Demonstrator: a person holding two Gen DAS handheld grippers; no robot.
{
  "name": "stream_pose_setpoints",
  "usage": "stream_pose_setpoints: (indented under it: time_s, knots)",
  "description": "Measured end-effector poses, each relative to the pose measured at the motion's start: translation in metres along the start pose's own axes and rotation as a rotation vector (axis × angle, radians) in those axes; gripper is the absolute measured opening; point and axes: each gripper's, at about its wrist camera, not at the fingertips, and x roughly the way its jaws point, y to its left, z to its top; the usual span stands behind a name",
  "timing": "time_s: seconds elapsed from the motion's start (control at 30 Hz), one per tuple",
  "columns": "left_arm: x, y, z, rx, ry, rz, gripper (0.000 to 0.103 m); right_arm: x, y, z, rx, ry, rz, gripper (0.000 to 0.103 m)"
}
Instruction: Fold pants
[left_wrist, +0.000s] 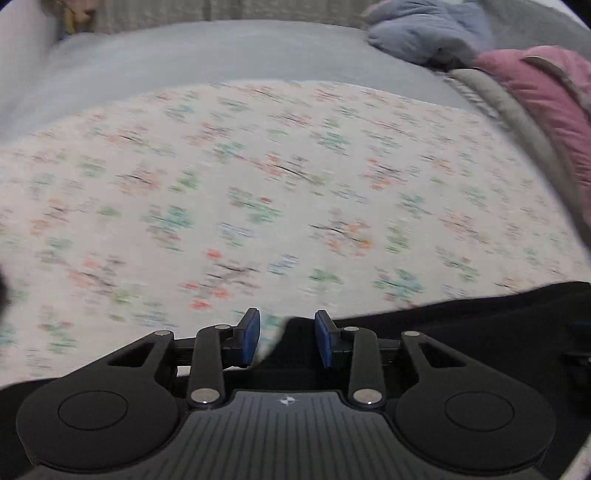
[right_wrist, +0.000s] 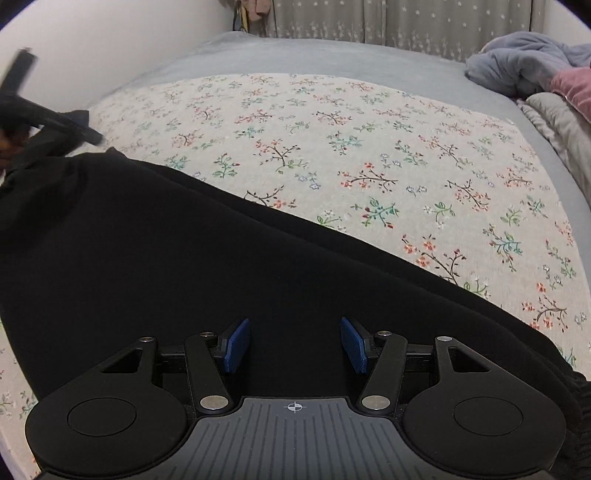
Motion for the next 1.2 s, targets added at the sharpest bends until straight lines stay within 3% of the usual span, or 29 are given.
stream_pose_setpoints:
  time_s: [0.23, 0.3, 0.37, 0.47, 0.63, 0.8, 0.9, 1.0, 1.13, 1.2]
  knots:
    - [0.008, -0.007, -0.009, 0.047, 0.003, -0.017, 0.037, -0.001, 0.0, 0.002, -0.025, 0.009, 0.013, 0.055]
    - [0.014, -0.014, -0.01, 0.078, 0.013, 0.033, 0.01, -0.002, 0.002, 0.001, -0.034, 0.01, 0.019, 0.055]
    - [0.008, -0.018, -0.01, 0.104, -0.009, 0.076, 0.007, -0.002, 0.004, 0.0, -0.039, 0.011, 0.024, 0.055]
    - [-0.02, -0.016, 0.001, 0.074, -0.126, 0.083, 0.005, 0.001, 0.007, -0.001, -0.05, 0.014, 0.026, 0.055]
    - [-0.024, 0.003, 0.002, -0.02, -0.27, 0.036, 0.005, -0.001, 0.001, 0.001, -0.024, -0.01, 0.006, 0.039]
    - [0.018, 0.0, -0.011, -0.025, -0.231, 0.101, 0.006, 0.005, -0.004, 0.001, -0.03, -0.009, -0.044, 0.038]
    - [0.02, -0.003, -0.014, -0.022, -0.235, 0.113, 0.008, 0.004, -0.01, 0.004, -0.031, -0.01, -0.068, 0.038]
    - [0.018, 0.005, -0.014, -0.058, -0.243, 0.092, 0.008, -0.015, -0.04, 0.008, 0.017, -0.062, -0.147, 0.043]
    - [0.014, 0.011, -0.017, -0.109, -0.25, 0.071, 0.007, -0.045, -0.117, -0.005, 0.268, -0.11, -0.234, 0.044]
    - [0.012, 0.01, -0.016, -0.114, -0.257, 0.072, 0.007, -0.055, -0.141, -0.018, 0.333, -0.107, -0.285, 0.046]
